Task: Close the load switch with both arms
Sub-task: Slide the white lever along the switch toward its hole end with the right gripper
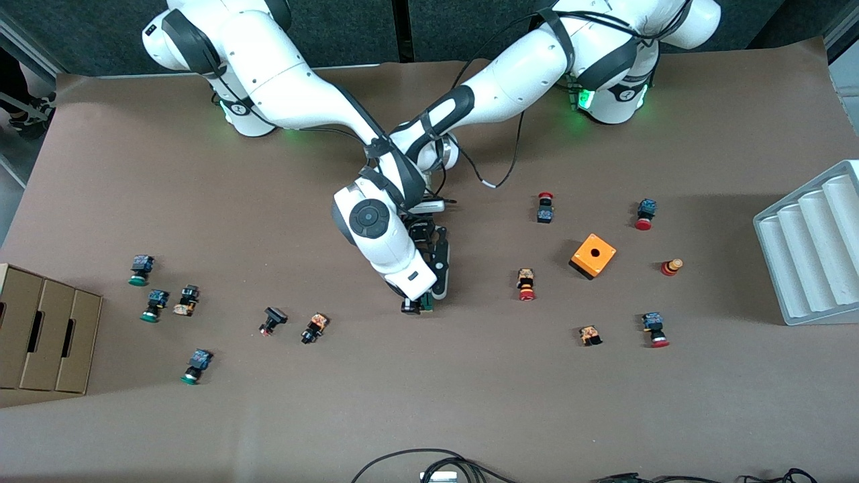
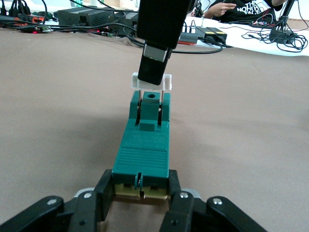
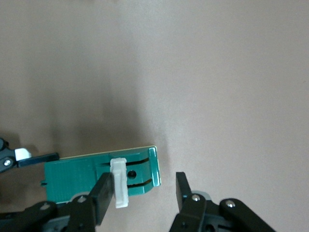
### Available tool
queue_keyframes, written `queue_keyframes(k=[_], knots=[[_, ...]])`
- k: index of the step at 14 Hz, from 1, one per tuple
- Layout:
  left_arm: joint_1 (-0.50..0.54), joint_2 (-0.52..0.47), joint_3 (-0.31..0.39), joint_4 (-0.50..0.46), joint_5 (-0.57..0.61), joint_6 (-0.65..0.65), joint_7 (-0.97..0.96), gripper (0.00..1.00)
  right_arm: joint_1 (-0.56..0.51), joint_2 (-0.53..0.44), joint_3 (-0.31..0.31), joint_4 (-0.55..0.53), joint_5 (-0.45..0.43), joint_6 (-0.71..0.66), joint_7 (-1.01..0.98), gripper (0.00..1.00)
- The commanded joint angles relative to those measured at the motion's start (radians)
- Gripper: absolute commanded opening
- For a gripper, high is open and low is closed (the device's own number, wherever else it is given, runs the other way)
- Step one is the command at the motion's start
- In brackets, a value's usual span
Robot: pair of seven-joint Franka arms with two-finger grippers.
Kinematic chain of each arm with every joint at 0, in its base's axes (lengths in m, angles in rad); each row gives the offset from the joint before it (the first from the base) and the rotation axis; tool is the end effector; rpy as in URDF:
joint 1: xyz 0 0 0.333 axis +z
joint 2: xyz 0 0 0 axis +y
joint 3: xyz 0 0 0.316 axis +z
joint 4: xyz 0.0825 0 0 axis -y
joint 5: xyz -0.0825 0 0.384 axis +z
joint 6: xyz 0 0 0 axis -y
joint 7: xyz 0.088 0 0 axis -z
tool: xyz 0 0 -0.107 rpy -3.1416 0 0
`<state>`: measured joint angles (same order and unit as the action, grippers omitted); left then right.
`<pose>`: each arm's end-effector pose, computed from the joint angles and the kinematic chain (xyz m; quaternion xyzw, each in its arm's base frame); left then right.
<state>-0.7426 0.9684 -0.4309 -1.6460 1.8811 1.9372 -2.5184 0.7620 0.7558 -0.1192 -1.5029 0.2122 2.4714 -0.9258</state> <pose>0.3402 -0.5684 0.0824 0.8468 0.0691 0.5274 0.0070 0.5785 0.4530 0.2432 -0.7409 -0.6616 -0.1137 0.0199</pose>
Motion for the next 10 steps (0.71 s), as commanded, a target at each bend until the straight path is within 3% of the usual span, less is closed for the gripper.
queue_keyframes(k=[1, 7, 8, 10], knots=[[-0.011, 0.013, 0.011, 0.017, 0.01, 0.003, -0.016, 0.41, -0.009, 0.008, 0.001, 0.016, 0.004, 0.015, -0.007, 0.56], [-0.008, 0.012, 0.011, 0.02, 0.009, 0.003, -0.013, 0.41, -0.007, 0.011, 0.001, 0.016, 0.003, 0.017, -0.004, 0.46], [-0.009, 0.012, 0.011, 0.02, 0.009, 0.005, -0.011, 0.41, -0.009, 0.011, 0.001, 0.016, 0.003, 0.017, -0.002, 0.39], [-0.009, 0.012, 0.011, 0.02, 0.009, 0.005, -0.011, 0.41, -0.007, 0.014, 0.003, 0.016, 0.004, 0.017, 0.002, 0.35]])
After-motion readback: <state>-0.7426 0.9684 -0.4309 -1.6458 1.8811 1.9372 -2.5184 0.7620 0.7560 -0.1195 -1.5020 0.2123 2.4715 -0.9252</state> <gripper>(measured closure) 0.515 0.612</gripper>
